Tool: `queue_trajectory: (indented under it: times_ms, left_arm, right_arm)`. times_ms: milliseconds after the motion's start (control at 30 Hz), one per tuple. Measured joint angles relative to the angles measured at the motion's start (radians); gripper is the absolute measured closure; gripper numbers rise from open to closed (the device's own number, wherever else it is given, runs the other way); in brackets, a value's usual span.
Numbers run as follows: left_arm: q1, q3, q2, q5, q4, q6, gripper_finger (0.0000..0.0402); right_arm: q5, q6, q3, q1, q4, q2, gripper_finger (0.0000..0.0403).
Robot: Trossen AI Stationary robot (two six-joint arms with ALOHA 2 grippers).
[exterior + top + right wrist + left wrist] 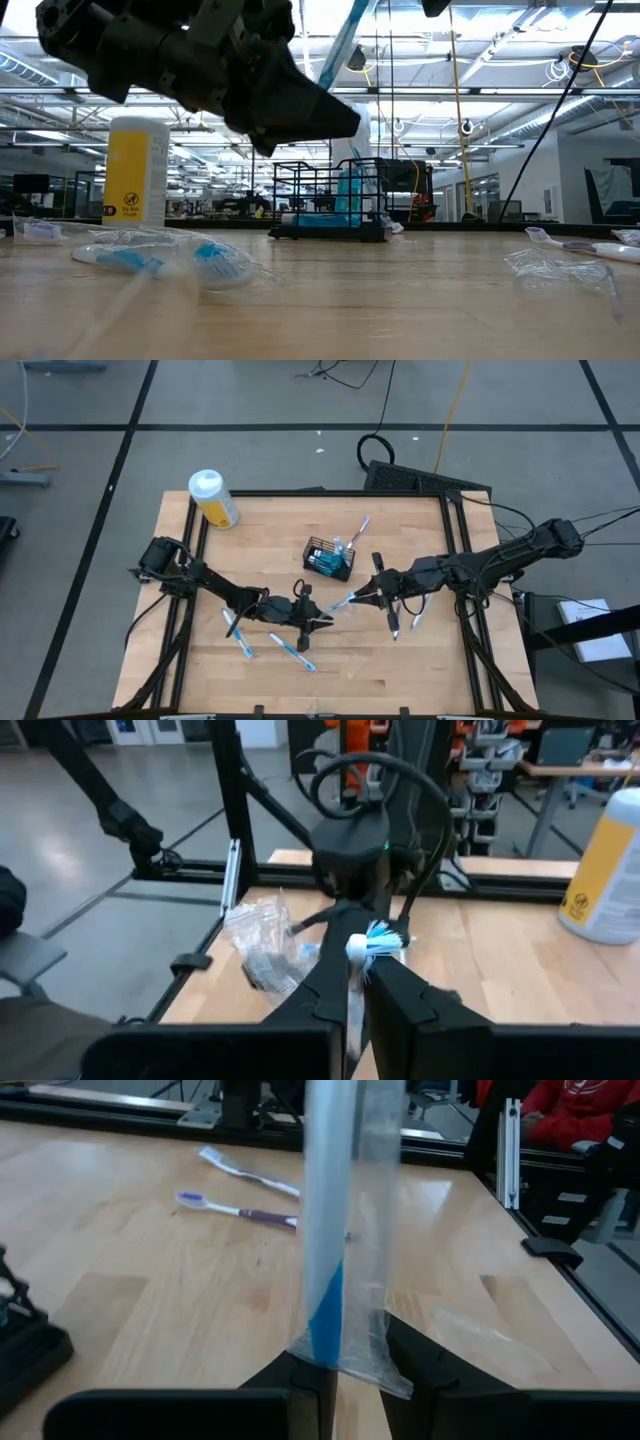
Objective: Pick & Place toothbrushing station
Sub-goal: Put the blue toothbrush into the wire organizer
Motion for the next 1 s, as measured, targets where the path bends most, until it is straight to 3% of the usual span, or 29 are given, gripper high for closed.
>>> queue_trajectory:
  times_ms: [267,633,1000]
  left_arm:
    - [0.001,0.016,-0.001,-0.004,-0.035,0.011,0.0335]
    - [-0.003,0.021,-0.006,-0.019,-0.043,0.048,0.0334]
    - [-0.001,0.019,-0.005,-0.02,-0.077,0.055,0.0334]
  right_arm:
    - [0.052,-0.067,-0.003,0.016,0.074,-0.001,0.0395]
    - [0.162,-0.131,-0.005,0.017,0.016,-0.035,0.0395]
    - [0.279,-0.168,-0.004,0.029,-0.062,-0.151,0.0395]
